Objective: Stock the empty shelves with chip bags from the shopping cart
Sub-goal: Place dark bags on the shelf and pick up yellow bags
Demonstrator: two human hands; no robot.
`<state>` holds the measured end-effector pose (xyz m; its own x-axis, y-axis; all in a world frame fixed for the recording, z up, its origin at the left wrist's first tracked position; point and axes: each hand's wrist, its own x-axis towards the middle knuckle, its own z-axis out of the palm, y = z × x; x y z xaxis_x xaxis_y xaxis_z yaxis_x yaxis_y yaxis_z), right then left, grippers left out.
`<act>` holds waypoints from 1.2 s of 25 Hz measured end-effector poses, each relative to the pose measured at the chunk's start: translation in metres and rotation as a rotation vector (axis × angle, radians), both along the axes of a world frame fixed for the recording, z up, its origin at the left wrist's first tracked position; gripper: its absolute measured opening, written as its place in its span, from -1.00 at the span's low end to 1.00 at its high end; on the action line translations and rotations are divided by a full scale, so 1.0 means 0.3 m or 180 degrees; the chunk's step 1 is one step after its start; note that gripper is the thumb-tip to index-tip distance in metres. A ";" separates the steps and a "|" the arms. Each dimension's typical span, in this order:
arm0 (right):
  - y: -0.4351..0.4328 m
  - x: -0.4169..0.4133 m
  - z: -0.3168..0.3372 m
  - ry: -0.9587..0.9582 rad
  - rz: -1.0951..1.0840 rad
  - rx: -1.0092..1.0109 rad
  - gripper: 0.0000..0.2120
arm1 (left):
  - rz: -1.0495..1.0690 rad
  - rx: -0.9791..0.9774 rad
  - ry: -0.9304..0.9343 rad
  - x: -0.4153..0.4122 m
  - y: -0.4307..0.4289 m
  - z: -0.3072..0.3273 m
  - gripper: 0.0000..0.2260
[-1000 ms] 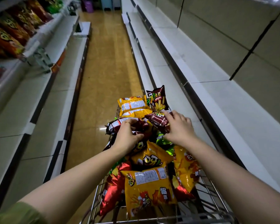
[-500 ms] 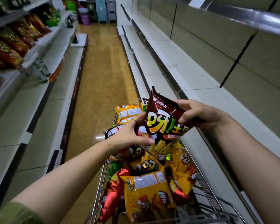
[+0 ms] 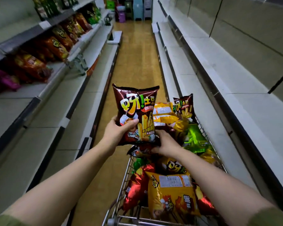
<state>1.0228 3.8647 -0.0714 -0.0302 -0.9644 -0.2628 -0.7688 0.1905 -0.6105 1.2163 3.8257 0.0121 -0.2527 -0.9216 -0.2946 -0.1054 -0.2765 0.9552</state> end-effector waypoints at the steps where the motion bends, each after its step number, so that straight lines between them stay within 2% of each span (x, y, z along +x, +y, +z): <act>1: -0.006 0.025 -0.032 0.0454 0.0258 0.0010 -0.13 | 0.0070 -0.0007 -0.0035 0.024 -0.003 -0.005 -0.34; 3: -0.018 0.054 -0.083 0.1109 0.0411 -0.0013 0.00 | 0.0200 -0.0046 -0.0102 0.071 -0.002 -0.015 -0.32; 5: -0.027 0.062 -0.114 0.1326 0.0234 -0.0044 0.02 | 0.0259 -0.0064 -0.0112 0.112 0.005 -0.028 -0.31; 9: -0.033 0.037 -0.126 0.1452 0.0173 -0.0107 -0.16 | 0.0296 -0.0136 -0.0230 0.169 0.008 -0.057 -0.29; 11: -0.020 0.008 -0.093 0.1276 0.0262 -0.0203 -0.20 | 0.0329 -0.0172 -0.0296 0.178 -0.002 -0.064 -0.24; 15: 0.023 -0.098 0.027 0.0474 0.0205 -0.0456 -0.20 | 0.0270 -0.0303 -0.0441 0.152 -0.031 -0.059 -0.20; 19: 0.093 -0.231 0.192 -0.0032 -0.0164 -0.0572 -0.14 | 0.0207 -0.0401 -0.0422 0.092 -0.059 -0.038 -0.19; 23: 0.214 -0.288 0.402 -0.1491 -0.1132 -0.0847 -0.28 | 0.0015 -0.0563 -0.0413 0.015 -0.060 -0.001 -0.34; 27: 0.299 -0.251 0.499 -0.2695 -0.1401 -0.1154 -0.18 | -0.0313 -0.0452 0.0008 -0.082 0.017 0.047 -0.34; 30: 0.371 -0.206 0.565 -0.2938 -0.1675 -0.1133 -0.39 | -0.0492 -0.0372 0.0286 -0.166 0.110 0.089 -0.41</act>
<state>0.9611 3.9760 0.0981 -0.3924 -0.9135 -0.1069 0.1315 0.0593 -0.9895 1.1666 3.8588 0.0387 -0.4140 -0.8964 -0.1580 -0.0509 -0.1505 0.9873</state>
